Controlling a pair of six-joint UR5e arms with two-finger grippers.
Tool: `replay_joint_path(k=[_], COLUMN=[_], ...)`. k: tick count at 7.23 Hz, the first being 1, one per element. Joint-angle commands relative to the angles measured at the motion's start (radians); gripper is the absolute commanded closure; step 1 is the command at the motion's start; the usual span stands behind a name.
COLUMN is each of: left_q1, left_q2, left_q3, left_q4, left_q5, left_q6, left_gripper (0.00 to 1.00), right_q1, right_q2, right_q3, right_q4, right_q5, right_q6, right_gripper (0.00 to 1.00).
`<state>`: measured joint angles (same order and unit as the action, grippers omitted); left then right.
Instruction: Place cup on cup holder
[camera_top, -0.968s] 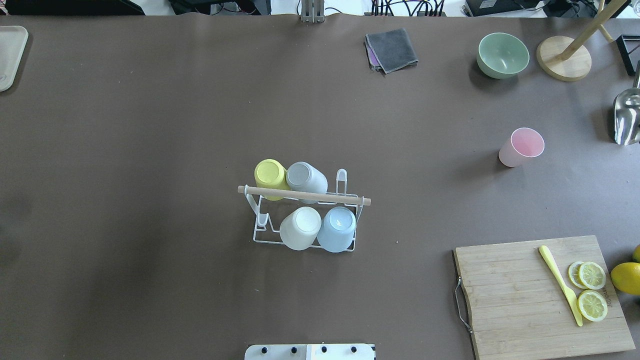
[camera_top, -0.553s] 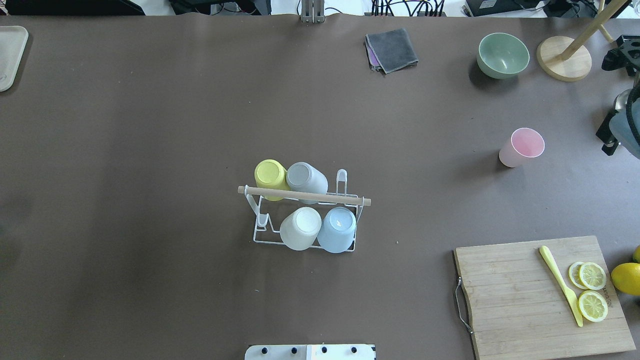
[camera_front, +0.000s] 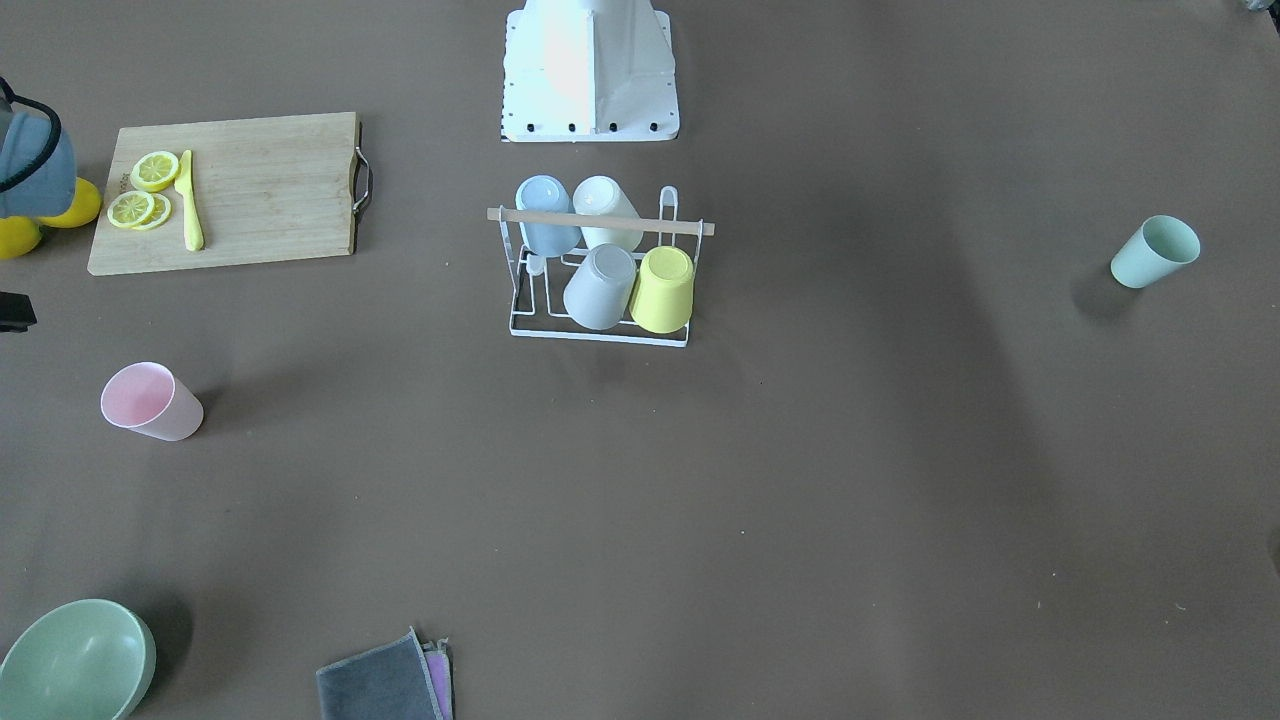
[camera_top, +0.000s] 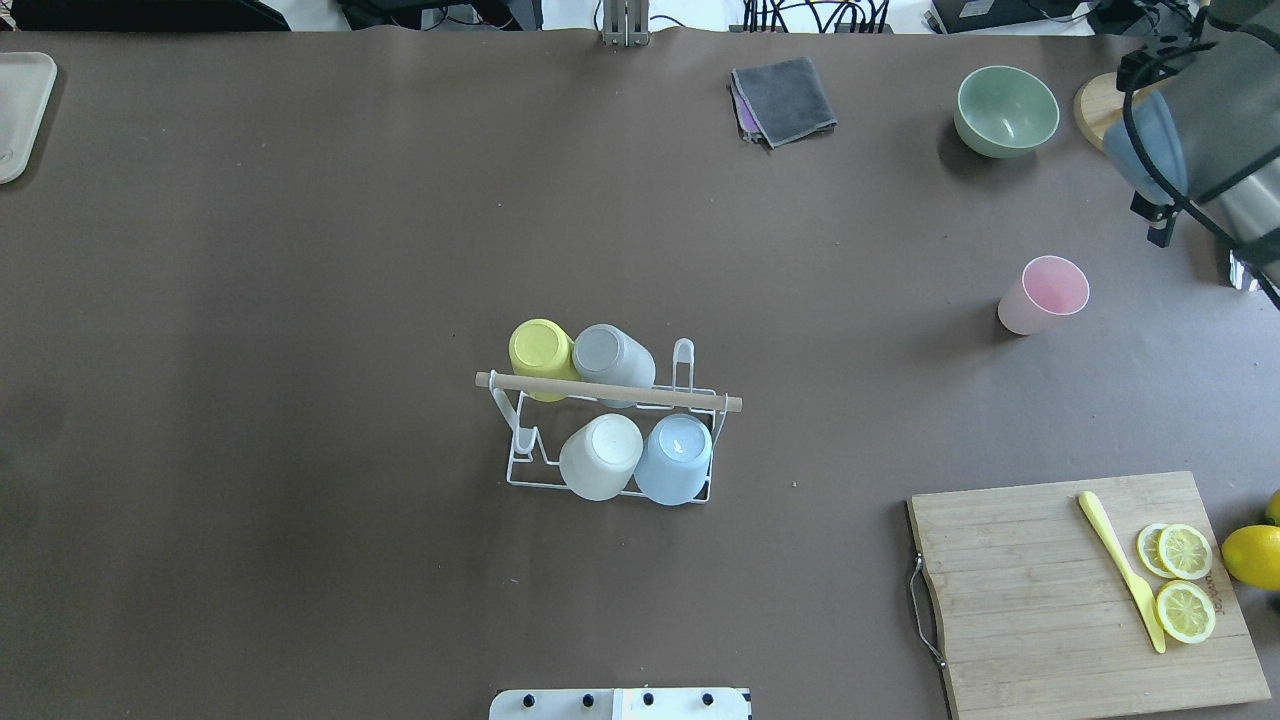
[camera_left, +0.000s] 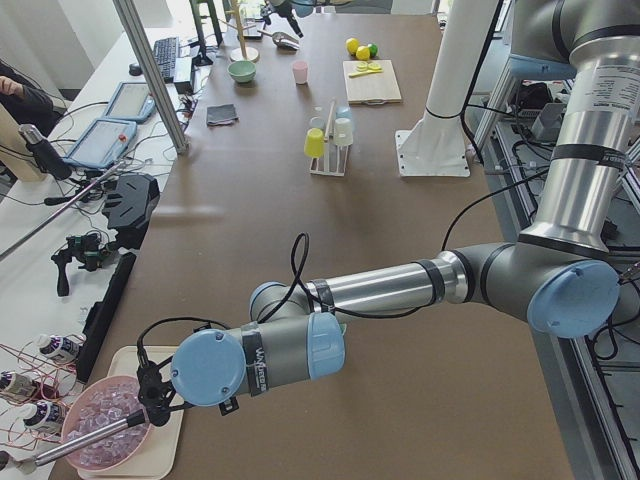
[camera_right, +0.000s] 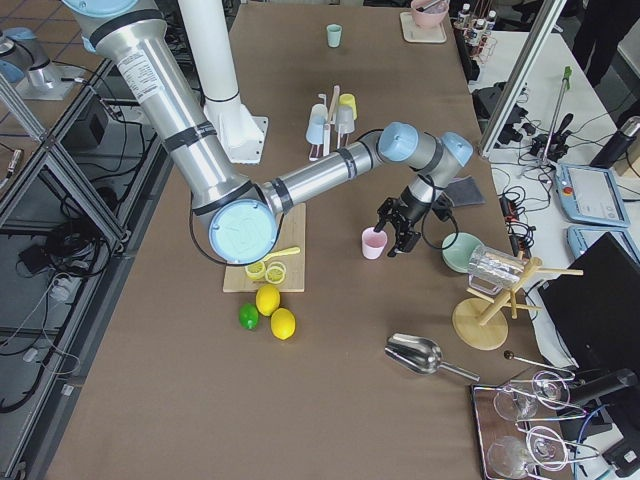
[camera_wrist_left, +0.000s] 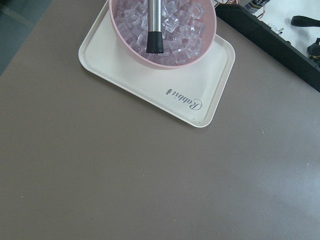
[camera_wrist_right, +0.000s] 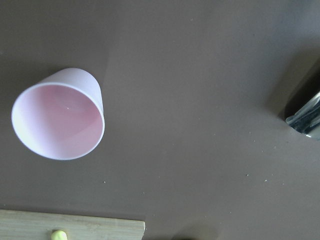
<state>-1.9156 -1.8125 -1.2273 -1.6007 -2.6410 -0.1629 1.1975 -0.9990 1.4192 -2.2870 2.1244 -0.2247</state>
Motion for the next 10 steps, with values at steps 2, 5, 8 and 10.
replay_joint_path(k=[2, 5, 8, 10], left_q1=[0.018, 0.223, 0.332, 0.407], left_q2=[-0.010, -0.042, -0.109, -0.148], left_q3=[-0.128, -0.127, -0.120, -0.043], left_q4=[0.005, 0.205, 0.463, 0.555], left_q5=[0.184, 0.236, 0.236, 0.236], left_q6=[0.275, 0.302, 0.307, 0.307], left_gripper=[0.03, 0.03, 0.03, 0.03], right_q1=[-0.047, -0.160, -0.197, -0.222], right_q2=[0.143, 0.238, 0.321, 0.348], right_q3=[-0.164, -0.259, -0.421, -0.480], right_q4=[-0.035, -0.086, -0.091, -0.085], right_q5=[-0.006, -0.099, -0.135, -0.167], right_q6=[-0.030, -0.032, -0.066, -0.136], right_gripper=[0.00, 0.00, 0.00, 0.01])
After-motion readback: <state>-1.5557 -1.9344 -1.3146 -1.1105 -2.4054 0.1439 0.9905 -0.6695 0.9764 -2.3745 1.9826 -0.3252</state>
